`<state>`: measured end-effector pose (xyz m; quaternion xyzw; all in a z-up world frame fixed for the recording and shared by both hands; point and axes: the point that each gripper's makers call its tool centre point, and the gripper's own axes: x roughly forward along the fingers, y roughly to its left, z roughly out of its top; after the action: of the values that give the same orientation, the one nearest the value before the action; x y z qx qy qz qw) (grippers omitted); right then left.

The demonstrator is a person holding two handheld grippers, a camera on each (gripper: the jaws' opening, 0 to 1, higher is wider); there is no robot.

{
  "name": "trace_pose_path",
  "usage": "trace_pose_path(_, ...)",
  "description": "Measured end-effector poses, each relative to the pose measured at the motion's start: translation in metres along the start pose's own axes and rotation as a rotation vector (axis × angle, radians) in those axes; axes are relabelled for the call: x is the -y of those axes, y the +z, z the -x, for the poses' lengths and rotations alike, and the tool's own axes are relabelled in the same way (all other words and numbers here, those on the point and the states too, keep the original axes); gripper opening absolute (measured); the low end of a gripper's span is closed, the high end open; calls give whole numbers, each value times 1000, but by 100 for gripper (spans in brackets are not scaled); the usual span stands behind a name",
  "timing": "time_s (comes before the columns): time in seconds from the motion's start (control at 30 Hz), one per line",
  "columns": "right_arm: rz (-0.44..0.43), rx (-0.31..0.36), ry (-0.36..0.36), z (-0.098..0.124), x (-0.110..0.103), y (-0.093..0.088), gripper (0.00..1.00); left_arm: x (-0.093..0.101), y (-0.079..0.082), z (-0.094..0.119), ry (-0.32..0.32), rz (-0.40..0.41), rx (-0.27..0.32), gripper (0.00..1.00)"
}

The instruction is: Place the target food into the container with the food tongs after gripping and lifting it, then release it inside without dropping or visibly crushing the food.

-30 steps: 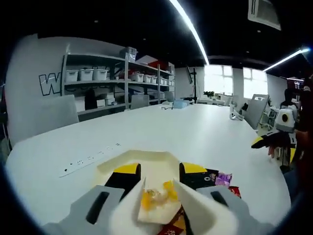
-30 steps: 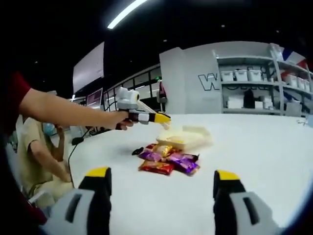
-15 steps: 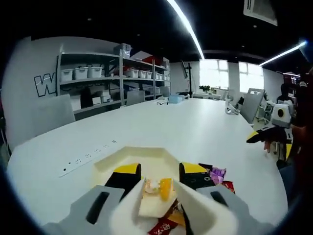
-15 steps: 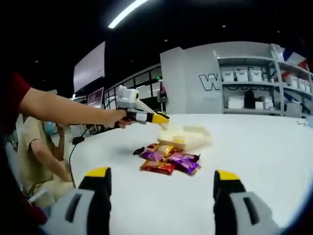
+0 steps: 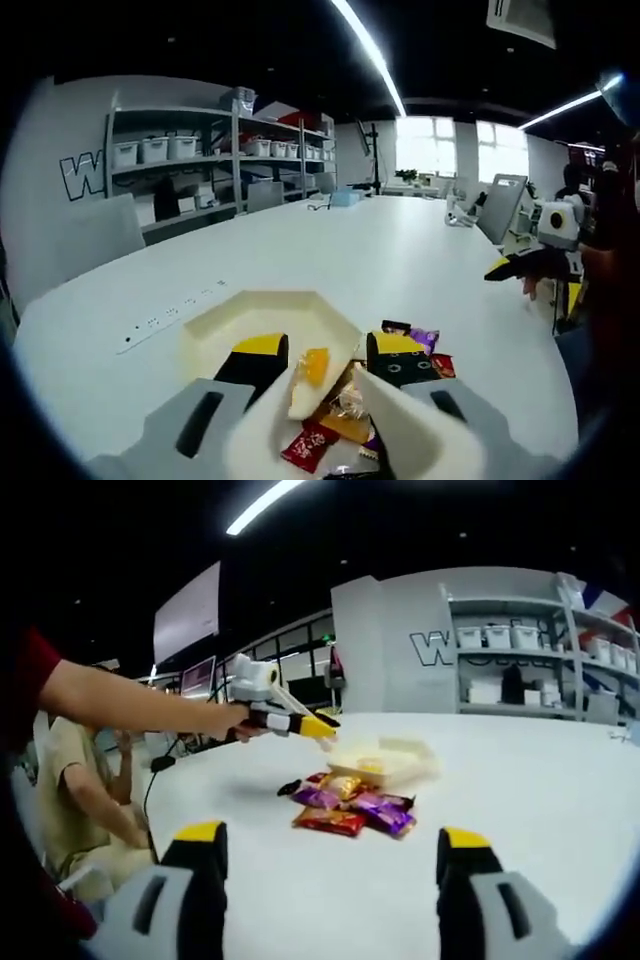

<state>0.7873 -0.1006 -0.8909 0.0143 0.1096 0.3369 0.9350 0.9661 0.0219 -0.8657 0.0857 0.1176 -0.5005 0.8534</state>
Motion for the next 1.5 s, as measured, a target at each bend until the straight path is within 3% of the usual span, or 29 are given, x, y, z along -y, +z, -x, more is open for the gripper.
trace_pose_path(0.4,7,5,2,0,-2,2,85,26,-11,10,-48,11,8,30)
trace_pose_path(0.63,9,-6,2,0,-4,0,85,48,-29,8,-101,13,-23,30)
trace_pose_path(0.9,14,-12,6,-2,-5,0,85,59,-43,5,-134,6,-59,30)
trace_pose_path(1.2,12,-1,6,-2,-4,4,85,55,-51,-3,-144,-8,-78,30)
trace_pose_path(1.4,-5,8,18,-1,-7,5,85,65,-60,-6,-156,-14,-109,30)
trace_pose_path(1.5,10,-6,14,-2,-6,2,85,78,-63,-9,-159,-13,-120,30)
